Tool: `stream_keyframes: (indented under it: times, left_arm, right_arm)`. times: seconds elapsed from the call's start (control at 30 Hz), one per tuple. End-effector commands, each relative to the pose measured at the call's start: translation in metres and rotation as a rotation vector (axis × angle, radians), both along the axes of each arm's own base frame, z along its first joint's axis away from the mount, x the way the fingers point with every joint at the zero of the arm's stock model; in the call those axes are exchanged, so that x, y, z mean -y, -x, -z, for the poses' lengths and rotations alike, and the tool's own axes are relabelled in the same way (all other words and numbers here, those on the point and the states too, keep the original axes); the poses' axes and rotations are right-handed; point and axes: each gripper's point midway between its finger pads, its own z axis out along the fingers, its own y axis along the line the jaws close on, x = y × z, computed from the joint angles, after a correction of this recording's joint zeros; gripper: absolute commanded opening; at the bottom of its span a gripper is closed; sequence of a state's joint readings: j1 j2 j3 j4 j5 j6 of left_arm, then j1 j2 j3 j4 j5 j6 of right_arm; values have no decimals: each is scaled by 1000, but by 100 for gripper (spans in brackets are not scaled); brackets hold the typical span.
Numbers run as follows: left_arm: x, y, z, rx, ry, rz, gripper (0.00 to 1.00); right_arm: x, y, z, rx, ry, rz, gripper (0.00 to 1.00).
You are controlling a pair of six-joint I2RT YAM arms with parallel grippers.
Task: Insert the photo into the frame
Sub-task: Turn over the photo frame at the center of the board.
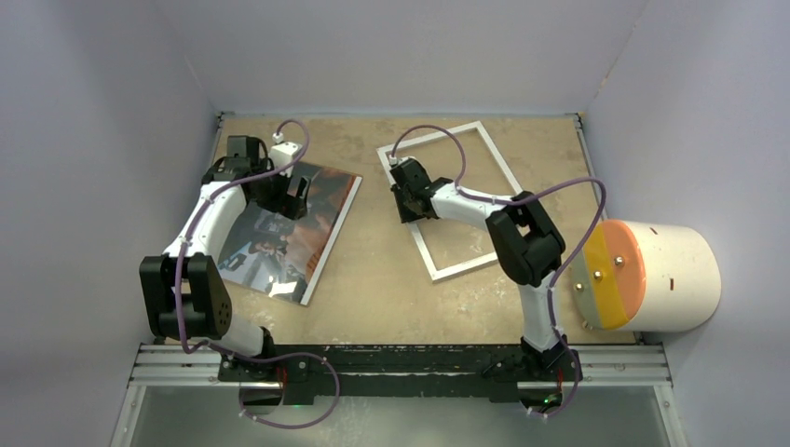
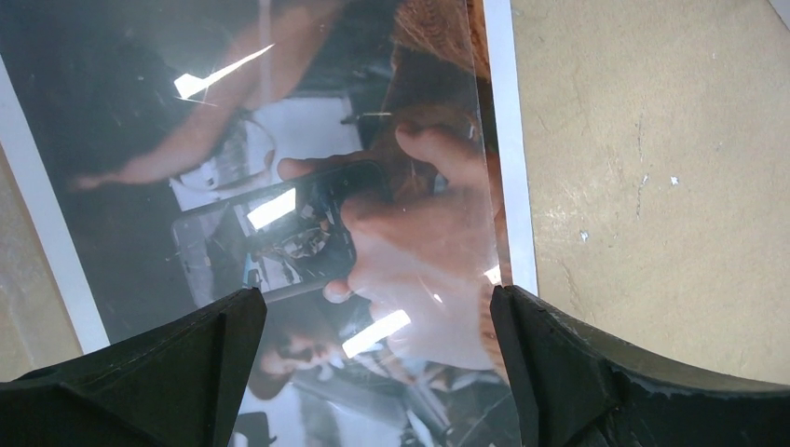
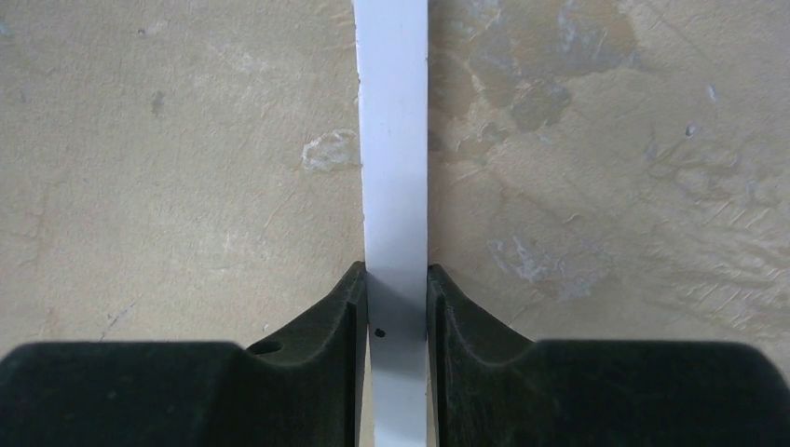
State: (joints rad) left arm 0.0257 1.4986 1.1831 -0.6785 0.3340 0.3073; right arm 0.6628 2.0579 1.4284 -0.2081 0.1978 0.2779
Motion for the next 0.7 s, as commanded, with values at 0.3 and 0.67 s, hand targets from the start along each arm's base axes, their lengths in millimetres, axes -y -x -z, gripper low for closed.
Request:
stream_keyframes:
  times: [0.3, 0.67]
  left_arm:
    - [-5, -5, -21, 18, -14, -13, 100]
    - [-24, -15, -37, 25, 52, -96, 100]
  right_arm:
    - [-74, 9, -97, 1, -255, 28, 0]
    - [-125, 21, -217, -43, -617, -5, 0]
